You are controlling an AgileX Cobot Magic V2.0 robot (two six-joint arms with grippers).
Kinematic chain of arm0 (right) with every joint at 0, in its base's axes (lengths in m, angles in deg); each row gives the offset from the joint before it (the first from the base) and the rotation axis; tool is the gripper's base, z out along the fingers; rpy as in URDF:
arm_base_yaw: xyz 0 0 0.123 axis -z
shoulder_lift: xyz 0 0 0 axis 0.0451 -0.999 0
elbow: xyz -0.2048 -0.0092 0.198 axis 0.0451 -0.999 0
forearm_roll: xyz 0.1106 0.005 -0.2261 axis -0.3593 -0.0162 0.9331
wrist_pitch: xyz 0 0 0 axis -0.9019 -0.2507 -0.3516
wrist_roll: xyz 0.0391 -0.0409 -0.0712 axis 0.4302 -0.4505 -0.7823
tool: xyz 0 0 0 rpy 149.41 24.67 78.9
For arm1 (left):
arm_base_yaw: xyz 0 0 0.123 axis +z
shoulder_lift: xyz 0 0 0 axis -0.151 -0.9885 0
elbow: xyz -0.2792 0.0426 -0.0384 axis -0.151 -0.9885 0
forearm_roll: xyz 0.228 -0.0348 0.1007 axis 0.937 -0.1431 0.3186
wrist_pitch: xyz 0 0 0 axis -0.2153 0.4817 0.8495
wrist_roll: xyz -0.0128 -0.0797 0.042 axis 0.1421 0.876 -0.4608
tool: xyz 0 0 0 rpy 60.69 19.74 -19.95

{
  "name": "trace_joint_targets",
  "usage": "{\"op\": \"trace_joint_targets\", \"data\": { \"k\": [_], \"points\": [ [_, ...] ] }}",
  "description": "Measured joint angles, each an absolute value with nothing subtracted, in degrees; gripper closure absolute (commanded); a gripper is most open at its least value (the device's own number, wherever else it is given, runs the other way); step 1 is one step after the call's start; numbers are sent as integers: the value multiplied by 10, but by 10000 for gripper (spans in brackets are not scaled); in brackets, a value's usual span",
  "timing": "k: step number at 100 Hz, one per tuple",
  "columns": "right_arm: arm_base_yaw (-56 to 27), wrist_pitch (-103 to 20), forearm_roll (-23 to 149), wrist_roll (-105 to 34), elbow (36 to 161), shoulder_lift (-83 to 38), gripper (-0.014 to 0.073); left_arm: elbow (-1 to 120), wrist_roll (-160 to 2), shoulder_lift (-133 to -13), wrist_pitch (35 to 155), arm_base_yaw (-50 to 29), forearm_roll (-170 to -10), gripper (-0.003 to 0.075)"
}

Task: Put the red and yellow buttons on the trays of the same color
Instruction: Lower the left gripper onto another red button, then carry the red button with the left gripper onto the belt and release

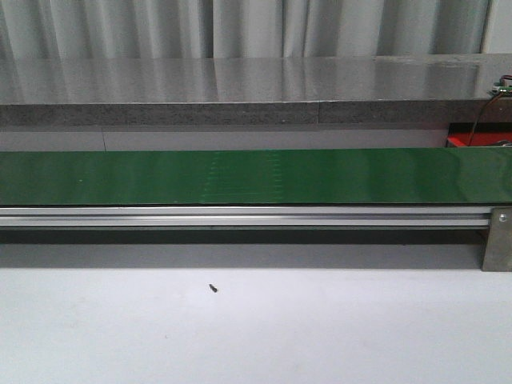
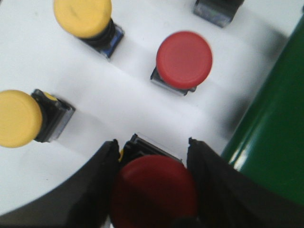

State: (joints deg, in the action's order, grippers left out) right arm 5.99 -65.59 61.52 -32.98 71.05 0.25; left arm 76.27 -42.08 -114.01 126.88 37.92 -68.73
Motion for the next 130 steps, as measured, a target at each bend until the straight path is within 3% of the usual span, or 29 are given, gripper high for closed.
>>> {"op": "trace_joint_targets", "data": {
  "k": [19, 58, 130],
  "points": [
    [60, -656, 615, -330, 711, 2, 662, 786, -421, -1083, 1284, 344, -703, 649],
    [60, -656, 615, -330, 711, 2, 662, 791, -432, -1082, 1307, 232, -713, 649],
    [60, -656, 615, -330, 711, 2, 662, 791, -435, -1149, 1295, 220, -713, 645]
  ]
}}
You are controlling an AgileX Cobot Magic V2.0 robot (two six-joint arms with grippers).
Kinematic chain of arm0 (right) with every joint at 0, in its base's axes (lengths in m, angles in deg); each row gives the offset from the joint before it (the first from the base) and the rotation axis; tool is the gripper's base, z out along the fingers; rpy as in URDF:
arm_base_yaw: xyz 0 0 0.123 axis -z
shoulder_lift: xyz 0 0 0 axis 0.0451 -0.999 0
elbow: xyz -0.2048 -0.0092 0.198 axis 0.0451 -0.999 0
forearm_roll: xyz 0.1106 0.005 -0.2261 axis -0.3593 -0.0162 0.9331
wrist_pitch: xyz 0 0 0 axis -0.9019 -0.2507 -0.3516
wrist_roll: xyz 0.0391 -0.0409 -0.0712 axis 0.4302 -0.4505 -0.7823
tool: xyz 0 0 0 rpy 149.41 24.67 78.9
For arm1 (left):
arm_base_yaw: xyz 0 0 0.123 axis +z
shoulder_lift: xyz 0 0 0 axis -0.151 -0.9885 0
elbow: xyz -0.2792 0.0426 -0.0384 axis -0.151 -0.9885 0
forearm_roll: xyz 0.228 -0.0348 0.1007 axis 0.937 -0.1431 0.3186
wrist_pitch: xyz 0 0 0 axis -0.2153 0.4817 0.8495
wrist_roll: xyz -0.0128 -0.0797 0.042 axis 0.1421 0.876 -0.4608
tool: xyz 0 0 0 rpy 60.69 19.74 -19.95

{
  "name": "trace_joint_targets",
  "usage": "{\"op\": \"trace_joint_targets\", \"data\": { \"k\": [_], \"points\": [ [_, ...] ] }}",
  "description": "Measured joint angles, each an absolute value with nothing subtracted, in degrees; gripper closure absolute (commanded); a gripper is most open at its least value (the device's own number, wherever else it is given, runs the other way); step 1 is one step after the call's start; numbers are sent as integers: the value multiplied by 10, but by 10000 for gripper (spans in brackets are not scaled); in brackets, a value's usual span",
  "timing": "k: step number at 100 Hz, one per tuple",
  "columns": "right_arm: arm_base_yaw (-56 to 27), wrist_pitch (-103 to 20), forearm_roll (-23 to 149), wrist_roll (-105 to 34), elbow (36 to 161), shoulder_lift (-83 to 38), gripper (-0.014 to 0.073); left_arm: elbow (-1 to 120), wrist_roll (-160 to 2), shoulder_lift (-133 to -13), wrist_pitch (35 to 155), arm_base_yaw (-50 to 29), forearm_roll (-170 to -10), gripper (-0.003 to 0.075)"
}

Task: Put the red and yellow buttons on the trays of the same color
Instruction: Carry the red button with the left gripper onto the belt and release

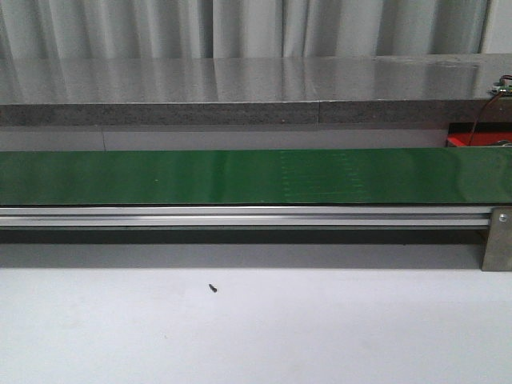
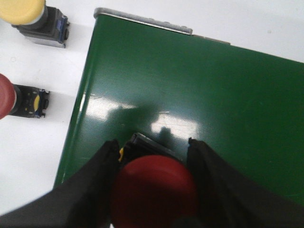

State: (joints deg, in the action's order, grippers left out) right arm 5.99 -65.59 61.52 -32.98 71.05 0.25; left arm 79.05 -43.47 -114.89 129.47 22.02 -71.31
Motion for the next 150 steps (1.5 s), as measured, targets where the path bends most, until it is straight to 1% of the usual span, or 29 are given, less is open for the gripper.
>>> {"op": "trace_joint_targets", "data": {
  "k": [10, 19, 24, 31, 36, 43, 48, 53, 76, 96, 106, 133, 150],
  "points": [
    [60, -656, 615, -330, 711, 2, 662, 791, -435, -1157, 1291, 220, -713, 637],
    [60, -656, 615, -330, 711, 2, 662, 791, -435, -1157, 1287, 220, -713, 575],
    [60, -656, 615, -330, 711, 2, 662, 791, -435, -1157, 1285, 220, -713, 519],
    [60, -656, 615, -330, 711, 2, 662, 791, -435, -1157, 1285, 220, -713, 413],
    [60, -656, 615, -330, 711, 2, 662, 791, -435, -1157, 1285, 220, -713, 315],
    [60, -656, 615, -330, 711, 2, 662, 791, -441, -1157, 1285, 219, -715, 202],
    [60, -656, 615, -330, 711, 2, 662, 791, -443, -1156, 1285, 216, -718, 148],
    [60, -656, 615, -330, 711, 2, 662, 791, -445, -1150, 1285, 216, -719, 121],
    [60, -656, 615, -330, 711, 2, 662, 794, -446, -1098, 1285, 214, -720, 120],
    [60, -656, 615, -330, 711, 2, 662, 797, -440, -1036, 1285, 224, -676, 120],
    [60, -656, 615, -330, 711, 2, 662, 797, -428, -1023, 1285, 255, -662, 120],
    [60, -656, 615, -330, 711, 2, 662, 797, -419, -1022, 1276, 385, -652, 120],
    [60, -656, 615, -330, 711, 2, 662, 797, -419, -1029, 1259, 446, -652, 120]
  ]
}}
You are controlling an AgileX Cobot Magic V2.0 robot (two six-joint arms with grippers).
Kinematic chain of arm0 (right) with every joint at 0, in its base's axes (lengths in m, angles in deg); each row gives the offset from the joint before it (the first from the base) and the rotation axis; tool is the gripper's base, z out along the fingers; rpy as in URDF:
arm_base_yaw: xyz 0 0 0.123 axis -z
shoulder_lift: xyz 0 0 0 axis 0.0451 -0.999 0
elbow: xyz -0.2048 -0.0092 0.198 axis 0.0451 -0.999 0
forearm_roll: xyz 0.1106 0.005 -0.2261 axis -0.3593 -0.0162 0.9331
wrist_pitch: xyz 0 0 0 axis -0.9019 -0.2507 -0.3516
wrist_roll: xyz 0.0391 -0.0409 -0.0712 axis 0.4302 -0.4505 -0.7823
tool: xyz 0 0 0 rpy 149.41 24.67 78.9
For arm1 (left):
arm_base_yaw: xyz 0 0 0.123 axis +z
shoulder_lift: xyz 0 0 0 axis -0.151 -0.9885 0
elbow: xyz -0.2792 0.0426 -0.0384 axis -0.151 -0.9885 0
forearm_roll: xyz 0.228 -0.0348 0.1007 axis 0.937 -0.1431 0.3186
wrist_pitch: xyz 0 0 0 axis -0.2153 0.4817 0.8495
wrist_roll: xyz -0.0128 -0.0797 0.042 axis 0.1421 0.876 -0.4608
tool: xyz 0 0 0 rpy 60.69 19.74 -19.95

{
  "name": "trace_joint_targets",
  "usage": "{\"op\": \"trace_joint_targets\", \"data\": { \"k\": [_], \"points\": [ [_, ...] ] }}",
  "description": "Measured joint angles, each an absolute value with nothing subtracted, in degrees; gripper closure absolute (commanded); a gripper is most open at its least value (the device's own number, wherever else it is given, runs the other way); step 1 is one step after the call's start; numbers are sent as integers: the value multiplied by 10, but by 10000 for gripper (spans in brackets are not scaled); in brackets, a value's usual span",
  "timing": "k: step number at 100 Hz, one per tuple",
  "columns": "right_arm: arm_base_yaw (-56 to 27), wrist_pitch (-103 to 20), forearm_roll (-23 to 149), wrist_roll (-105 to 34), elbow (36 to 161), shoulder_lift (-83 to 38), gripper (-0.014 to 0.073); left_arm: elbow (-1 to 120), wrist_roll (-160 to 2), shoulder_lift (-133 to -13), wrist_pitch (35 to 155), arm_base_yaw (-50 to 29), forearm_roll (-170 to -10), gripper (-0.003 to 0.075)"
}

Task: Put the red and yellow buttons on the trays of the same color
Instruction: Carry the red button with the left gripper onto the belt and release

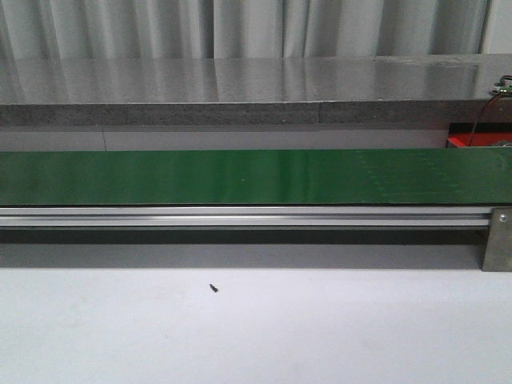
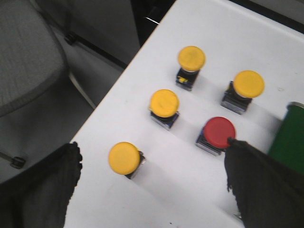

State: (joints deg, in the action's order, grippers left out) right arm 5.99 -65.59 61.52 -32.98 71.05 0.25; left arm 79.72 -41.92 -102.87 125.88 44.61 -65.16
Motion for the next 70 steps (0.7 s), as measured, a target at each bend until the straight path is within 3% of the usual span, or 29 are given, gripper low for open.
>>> {"op": "trace_joint_targets", "data": {
  "k": [70],
  "points": [
    [60, -656, 615, -330, 711, 2, 662, 797, -417, -1228, 1217, 469, -645, 120]
  ]
}}
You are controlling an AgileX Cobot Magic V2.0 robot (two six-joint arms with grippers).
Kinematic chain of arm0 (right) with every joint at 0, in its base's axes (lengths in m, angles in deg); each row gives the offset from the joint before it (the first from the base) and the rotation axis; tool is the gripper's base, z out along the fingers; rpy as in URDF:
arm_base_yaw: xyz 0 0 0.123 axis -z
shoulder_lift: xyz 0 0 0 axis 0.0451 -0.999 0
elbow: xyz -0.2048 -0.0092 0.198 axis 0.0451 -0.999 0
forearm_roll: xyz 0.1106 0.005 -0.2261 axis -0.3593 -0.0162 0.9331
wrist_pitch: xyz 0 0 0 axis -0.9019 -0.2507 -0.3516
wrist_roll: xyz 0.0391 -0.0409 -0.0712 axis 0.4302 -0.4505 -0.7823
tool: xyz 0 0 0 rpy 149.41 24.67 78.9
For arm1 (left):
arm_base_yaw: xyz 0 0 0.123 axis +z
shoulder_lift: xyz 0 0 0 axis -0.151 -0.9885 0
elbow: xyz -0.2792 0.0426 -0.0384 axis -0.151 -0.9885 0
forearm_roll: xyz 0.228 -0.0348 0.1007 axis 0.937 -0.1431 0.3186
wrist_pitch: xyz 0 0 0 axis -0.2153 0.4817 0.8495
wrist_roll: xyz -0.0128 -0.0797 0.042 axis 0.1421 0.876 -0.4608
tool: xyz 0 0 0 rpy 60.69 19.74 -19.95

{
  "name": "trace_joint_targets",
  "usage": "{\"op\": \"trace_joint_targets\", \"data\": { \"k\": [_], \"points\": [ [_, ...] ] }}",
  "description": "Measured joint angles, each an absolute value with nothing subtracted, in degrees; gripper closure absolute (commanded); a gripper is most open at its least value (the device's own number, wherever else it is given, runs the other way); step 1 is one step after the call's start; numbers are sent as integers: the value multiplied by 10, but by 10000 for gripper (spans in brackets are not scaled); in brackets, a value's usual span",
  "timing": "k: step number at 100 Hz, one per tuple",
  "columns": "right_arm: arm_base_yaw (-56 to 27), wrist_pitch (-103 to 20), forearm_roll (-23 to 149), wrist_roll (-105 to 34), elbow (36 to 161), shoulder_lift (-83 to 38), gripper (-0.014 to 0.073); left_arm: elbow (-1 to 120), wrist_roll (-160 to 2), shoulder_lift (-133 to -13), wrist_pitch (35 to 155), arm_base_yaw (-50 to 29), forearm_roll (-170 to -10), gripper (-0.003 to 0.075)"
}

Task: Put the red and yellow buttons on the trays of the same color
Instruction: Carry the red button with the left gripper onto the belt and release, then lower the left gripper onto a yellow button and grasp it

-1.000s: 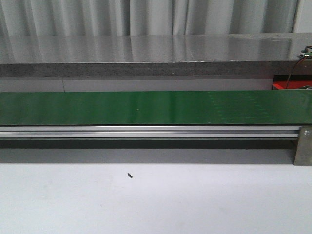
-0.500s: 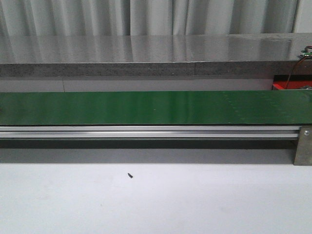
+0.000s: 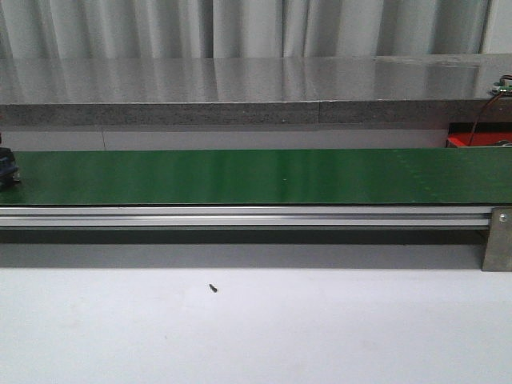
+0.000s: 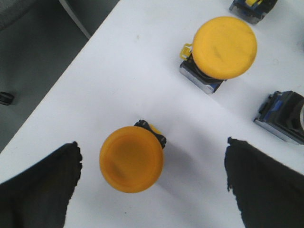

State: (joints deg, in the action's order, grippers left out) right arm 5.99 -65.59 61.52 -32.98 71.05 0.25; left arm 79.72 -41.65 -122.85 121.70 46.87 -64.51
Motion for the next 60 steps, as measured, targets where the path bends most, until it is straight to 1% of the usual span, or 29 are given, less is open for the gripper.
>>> {"op": "trace_joint_targets", "data": {
  "k": [60],
  "points": [
    [60, -656, 615, -330, 711, 2, 662, 800, -417, -1270, 1175, 469, -637, 125]
  ]
}}
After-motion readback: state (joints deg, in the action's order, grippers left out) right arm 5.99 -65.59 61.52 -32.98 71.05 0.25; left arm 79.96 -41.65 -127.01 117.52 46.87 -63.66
